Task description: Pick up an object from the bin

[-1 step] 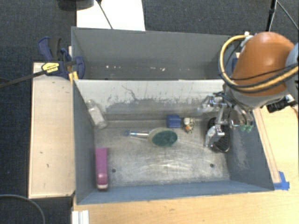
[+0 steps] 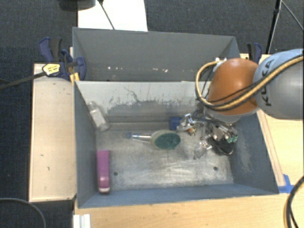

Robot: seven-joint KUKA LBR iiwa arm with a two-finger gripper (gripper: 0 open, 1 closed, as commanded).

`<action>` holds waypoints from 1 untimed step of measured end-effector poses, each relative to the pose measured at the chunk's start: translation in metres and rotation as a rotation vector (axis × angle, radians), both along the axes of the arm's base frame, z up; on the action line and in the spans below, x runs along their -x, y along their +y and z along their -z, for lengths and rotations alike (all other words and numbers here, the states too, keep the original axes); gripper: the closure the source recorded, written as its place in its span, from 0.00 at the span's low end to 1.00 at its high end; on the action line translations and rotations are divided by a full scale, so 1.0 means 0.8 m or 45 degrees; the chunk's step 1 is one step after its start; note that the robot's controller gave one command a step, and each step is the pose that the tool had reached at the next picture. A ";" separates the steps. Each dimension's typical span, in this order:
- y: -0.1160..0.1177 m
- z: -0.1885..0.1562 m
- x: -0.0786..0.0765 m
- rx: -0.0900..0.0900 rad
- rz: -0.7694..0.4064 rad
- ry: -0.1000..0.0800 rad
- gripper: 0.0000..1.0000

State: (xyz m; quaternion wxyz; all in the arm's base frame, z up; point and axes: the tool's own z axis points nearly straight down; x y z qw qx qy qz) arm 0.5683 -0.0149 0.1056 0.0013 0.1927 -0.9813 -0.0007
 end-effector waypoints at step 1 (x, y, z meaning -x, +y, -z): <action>0.065 0.039 -0.026 0.002 -0.381 -0.013 0.00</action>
Offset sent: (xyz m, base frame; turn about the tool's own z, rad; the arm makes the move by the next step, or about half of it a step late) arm 0.0180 0.0520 -0.0346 -0.3017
